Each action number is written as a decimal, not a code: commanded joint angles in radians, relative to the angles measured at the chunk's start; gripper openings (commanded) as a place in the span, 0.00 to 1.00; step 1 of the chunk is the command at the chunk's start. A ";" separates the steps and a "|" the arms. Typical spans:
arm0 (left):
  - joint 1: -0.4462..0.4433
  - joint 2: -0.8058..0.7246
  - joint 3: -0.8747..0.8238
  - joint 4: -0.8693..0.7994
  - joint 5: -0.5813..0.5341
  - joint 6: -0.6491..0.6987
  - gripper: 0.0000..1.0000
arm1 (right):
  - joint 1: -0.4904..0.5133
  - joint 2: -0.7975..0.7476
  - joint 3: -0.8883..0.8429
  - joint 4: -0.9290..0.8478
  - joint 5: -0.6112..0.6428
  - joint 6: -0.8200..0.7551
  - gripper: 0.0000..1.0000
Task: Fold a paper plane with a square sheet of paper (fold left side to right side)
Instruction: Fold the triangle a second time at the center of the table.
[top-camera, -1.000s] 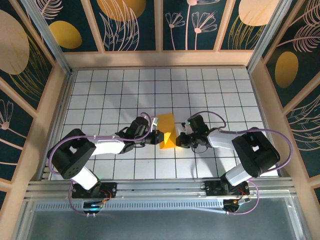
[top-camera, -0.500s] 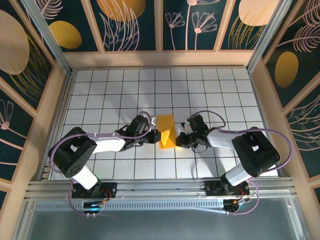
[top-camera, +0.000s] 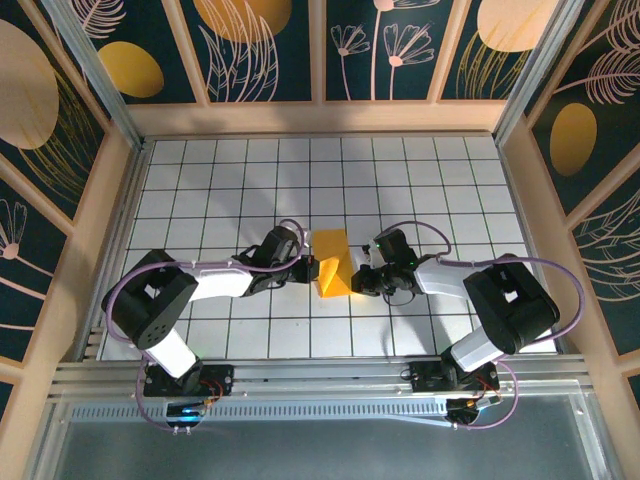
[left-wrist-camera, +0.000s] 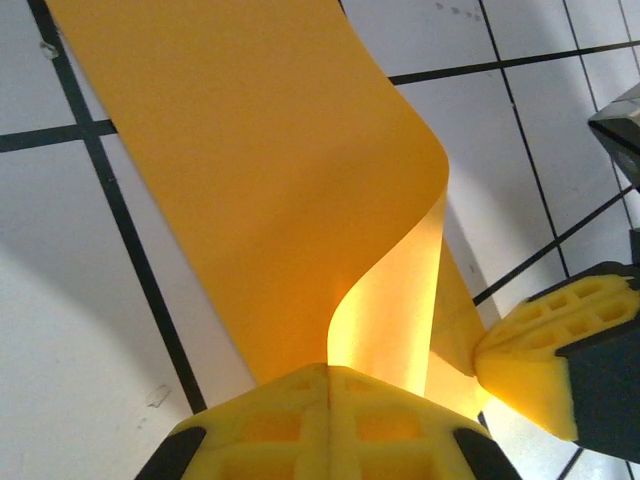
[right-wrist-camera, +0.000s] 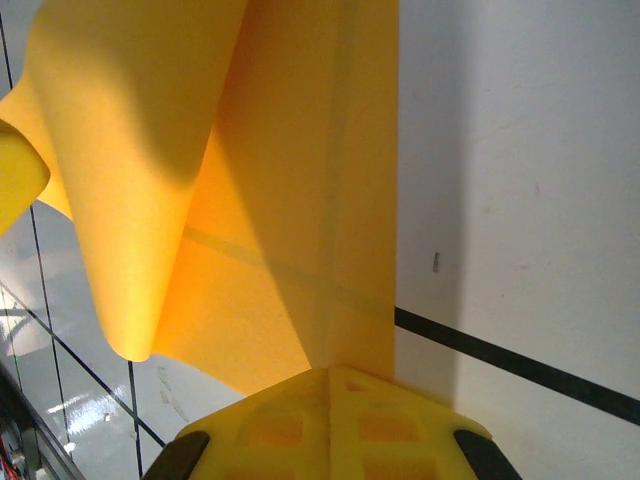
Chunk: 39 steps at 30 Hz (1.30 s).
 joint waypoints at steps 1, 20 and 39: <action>0.010 0.020 0.025 -0.029 -0.014 0.030 0.00 | 0.007 0.025 0.008 -0.059 0.049 -0.017 0.00; 0.014 0.053 0.053 -0.025 -0.007 0.050 0.00 | 0.009 0.025 0.008 -0.060 0.048 -0.019 0.00; 0.014 0.122 0.076 -0.030 -0.008 0.064 0.00 | 0.009 0.032 0.009 -0.058 0.050 -0.017 0.00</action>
